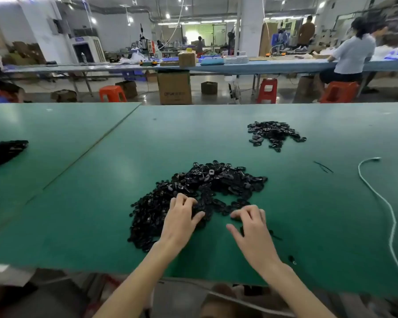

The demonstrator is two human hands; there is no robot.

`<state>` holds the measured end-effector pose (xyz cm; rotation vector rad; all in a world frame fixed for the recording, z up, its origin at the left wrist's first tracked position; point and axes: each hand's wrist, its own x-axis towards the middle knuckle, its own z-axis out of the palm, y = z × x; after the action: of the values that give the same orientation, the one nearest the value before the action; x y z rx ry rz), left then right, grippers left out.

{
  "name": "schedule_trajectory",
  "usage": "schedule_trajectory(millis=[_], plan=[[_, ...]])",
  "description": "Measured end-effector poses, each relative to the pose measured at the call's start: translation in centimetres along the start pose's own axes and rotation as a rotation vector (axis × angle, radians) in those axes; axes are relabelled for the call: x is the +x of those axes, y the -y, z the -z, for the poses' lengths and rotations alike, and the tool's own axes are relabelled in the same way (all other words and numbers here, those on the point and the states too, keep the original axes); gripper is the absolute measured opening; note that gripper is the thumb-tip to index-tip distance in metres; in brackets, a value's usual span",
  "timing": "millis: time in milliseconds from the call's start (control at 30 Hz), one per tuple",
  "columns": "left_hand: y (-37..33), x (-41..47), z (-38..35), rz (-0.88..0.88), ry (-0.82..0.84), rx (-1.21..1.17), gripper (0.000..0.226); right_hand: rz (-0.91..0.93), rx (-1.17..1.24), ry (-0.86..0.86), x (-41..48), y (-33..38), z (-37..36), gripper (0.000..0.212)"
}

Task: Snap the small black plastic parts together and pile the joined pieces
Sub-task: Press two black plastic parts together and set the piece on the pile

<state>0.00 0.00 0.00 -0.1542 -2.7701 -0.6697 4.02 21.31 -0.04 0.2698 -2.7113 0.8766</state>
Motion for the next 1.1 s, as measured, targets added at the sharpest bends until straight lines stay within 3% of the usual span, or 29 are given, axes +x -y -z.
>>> schedule_trajectory(millis=[167, 267, 433, 733, 833, 933, 1100], plan=[[-0.4, -0.3, -1.6, 0.002, -0.019, 0.014, 0.034, 0.021, -0.153, 0.014, 3.6, 0.8, -1.4, 0.040], [0.0, -0.7, -2.1, -0.009, -0.089, -0.001, 0.027, 0.071, -0.134, 0.021, 4.3, 1.2, -2.1, 0.036], [-0.1, -0.5, -2.0, 0.056, -0.092, -0.092, 0.012, 0.119, -0.122, 0.170, 4.5, 2.5, -4.5, 0.038], [0.2, -0.8, -1.0, 0.063, -0.138, -0.313, 0.005, 0.103, -0.237, 0.021, 3.5, 2.3, -5.4, 0.025], [0.3, -0.9, -0.7, 0.072, -0.204, -0.289, 0.014, 0.071, -0.129, -0.101, 3.3, 2.2, -5.2, 0.019], [0.7, -0.9, -0.6, 0.131, -0.317, -0.178, 0.023, -0.031, 0.171, -0.151, 3.4, 1.6, -5.0, 0.018], [2.1, -0.3, 0.1, 0.176, -0.218, 0.024, 0.029, -0.133, 0.419, -0.160, 3.5, 1.4, -4.5, 0.016]])
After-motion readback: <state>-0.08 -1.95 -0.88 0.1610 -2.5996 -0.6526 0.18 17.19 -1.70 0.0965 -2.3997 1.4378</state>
